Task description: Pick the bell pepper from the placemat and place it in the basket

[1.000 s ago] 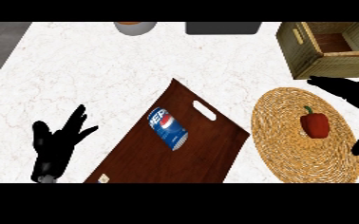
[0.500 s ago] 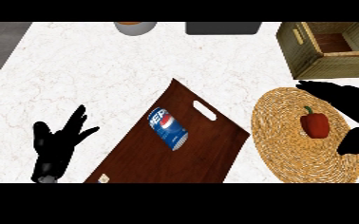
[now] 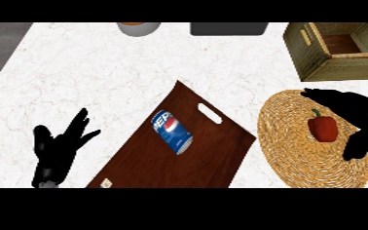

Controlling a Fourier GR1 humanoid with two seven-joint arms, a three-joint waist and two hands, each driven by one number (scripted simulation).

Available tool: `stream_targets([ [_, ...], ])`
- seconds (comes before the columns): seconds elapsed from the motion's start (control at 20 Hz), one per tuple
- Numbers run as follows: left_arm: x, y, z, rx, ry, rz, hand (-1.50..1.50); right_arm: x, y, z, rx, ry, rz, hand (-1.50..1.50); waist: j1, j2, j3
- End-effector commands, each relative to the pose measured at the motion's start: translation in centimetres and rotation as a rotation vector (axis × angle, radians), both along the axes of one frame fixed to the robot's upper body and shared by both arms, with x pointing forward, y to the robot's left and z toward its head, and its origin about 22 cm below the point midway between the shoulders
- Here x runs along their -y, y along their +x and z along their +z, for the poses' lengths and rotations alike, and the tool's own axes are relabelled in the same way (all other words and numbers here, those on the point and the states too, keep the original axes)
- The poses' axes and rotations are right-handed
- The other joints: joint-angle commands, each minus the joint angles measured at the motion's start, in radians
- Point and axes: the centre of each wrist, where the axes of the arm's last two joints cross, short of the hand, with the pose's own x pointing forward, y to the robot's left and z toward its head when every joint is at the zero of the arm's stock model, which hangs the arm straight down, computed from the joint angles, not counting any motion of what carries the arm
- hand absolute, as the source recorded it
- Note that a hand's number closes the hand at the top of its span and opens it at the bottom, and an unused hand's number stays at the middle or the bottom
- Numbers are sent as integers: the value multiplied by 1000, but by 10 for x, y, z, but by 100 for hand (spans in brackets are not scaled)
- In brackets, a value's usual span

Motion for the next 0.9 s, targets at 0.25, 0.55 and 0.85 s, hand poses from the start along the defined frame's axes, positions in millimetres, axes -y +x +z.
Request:
stream_targets([
  [0.25, -2, -39, -21, -139, -4, -1, 0, -1, -8, -36, 6, -4, -11, -150, 4, 8, -11],
  [0.55, -1, -8, -3, -141, 11, 9, 0, -3, 11, -21, 7, 3, 11, 150, 0, 10, -12],
  [0.85, 3, -14, -21, -132, 7, 4, 0, 3, 2, -35, 110, -55, 133, 150, -1, 11, -12],
])
